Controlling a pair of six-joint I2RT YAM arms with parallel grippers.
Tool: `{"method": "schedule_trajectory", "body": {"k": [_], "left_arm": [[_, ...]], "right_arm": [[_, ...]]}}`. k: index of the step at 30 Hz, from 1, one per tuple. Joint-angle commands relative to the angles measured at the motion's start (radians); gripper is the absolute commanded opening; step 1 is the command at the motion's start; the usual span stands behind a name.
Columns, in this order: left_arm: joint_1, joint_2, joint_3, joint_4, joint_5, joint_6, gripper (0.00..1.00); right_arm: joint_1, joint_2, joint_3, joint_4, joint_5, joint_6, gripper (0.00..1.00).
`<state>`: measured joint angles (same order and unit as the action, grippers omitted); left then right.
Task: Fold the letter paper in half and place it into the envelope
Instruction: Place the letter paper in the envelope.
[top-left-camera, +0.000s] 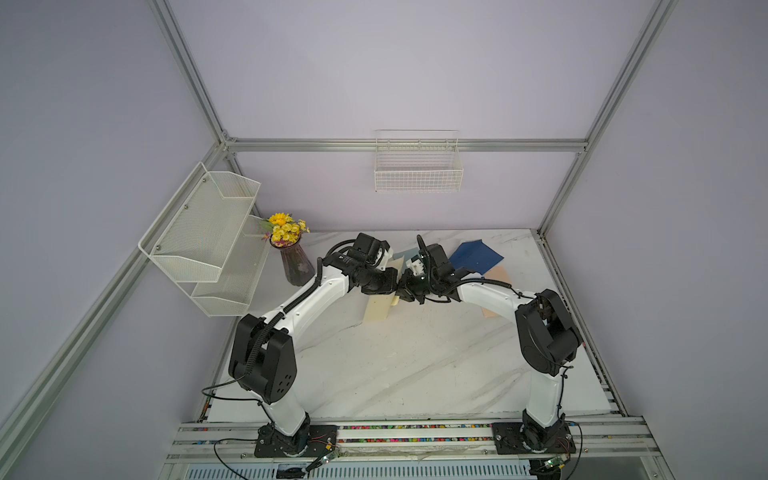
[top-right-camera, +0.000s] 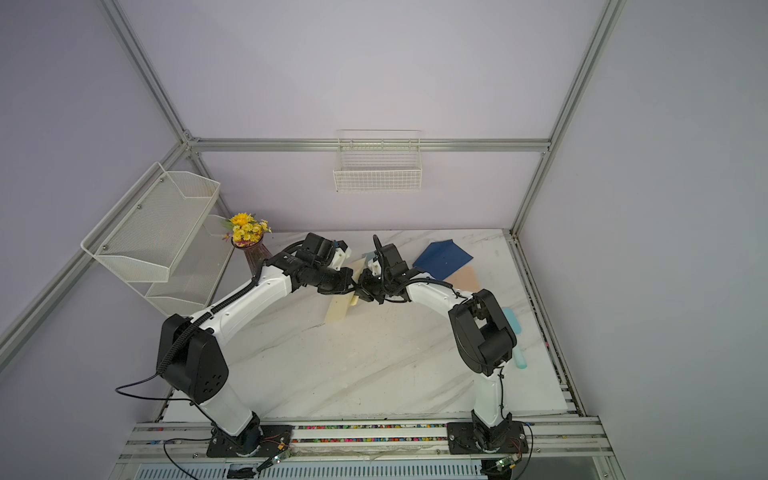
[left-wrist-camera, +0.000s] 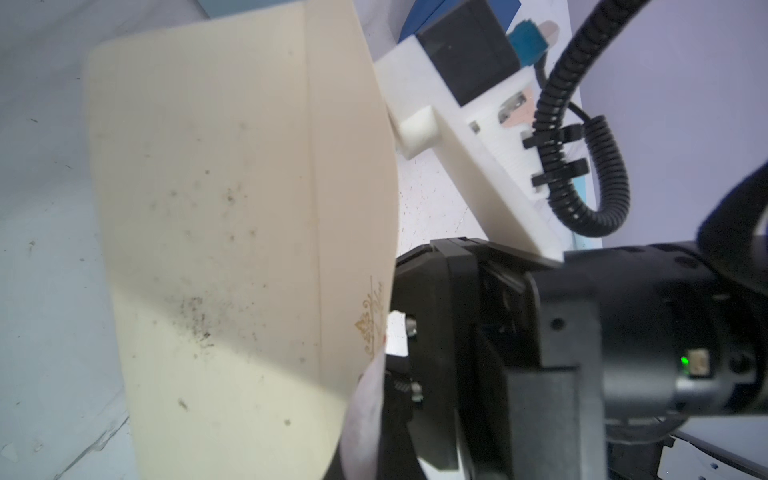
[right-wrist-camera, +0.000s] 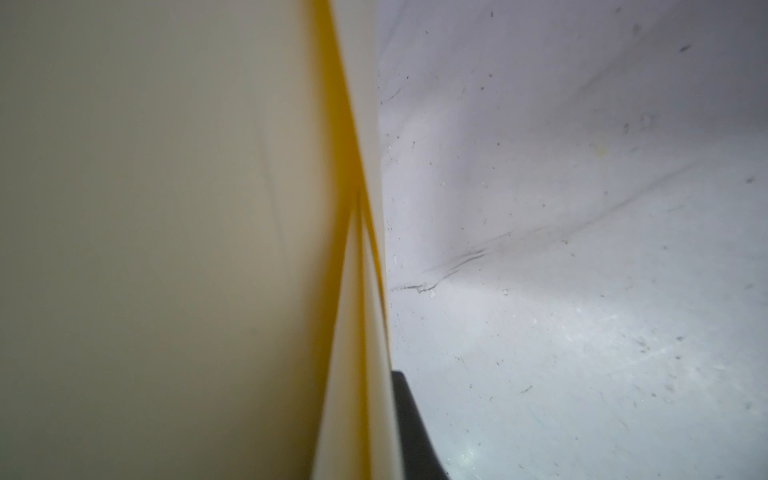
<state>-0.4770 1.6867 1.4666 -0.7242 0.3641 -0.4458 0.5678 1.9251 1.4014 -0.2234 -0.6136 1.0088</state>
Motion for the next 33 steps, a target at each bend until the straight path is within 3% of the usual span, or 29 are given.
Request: {"method": "schedule_trajectory", "body": {"k": [1,17,20,23,33], "left_arm": [[-0.014,-0.041,-0.005,0.074,0.108,0.024,0.00],[-0.008,-0.024,-0.014,0.081,0.089,0.025,0.00],[-0.009,-0.024,-0.018,0.083,0.091,0.022,0.00],[-0.008,-0.025,-0.023,0.089,0.096,0.019,0.00],[-0.009,-0.050,-0.063,0.203,0.182,-0.042,0.00]], "right_arm": [[0.011,-0.074,0.001,-0.028,0.000,-0.029,0.22],[0.010,-0.174,-0.010,-0.158,0.049,-0.087,0.28],[0.011,-0.179,-0.017,-0.165,0.051,-0.094,0.22],[0.010,-0.173,-0.025,-0.162,0.059,-0.094,0.00],[0.009,-0.106,-0.011,-0.109,0.058,-0.075,0.00]]}}
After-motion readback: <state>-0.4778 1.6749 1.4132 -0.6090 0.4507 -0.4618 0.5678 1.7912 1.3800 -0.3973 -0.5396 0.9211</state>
